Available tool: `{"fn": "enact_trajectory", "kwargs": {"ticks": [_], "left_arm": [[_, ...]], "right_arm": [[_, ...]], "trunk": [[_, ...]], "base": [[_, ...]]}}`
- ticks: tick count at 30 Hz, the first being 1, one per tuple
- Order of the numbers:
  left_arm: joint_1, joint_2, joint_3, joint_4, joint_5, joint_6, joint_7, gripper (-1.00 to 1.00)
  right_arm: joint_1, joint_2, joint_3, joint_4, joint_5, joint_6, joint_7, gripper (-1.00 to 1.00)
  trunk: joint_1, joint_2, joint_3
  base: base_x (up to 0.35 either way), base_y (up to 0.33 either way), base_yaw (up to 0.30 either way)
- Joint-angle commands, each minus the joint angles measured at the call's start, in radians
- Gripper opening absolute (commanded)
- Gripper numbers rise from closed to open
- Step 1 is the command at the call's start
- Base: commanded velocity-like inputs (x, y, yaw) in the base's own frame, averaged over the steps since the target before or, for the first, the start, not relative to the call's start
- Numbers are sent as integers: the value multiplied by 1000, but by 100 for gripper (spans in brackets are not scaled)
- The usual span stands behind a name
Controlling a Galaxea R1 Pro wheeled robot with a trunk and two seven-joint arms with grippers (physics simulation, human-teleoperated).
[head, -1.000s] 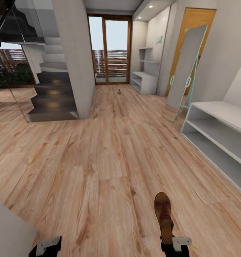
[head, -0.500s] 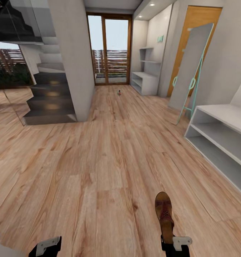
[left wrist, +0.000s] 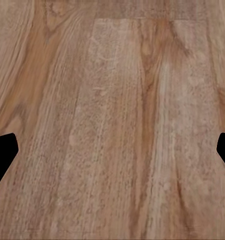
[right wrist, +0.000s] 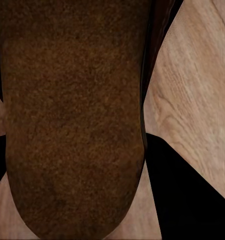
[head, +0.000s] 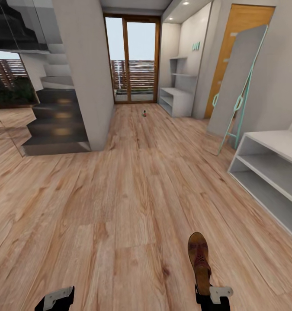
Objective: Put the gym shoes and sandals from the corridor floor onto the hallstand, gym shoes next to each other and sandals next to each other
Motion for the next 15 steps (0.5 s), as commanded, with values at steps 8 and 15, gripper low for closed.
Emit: {"fn": "enact_trajectory", "kwargs": {"ticks": [8,15], "left_arm": [[-1,1,1,32,-4,-4,-2,100],[-1,1,-2,40,-8,-5,-3,100]], "right_arm": [[-1,-3,8,2,-1,-1,-7,-100],[-1,-3,9,3,0,-1,-6,-100]], "trunk": [[0,0,-1],[0,0,-1]], "base": [[339,0,0],[339,0,0]]}}
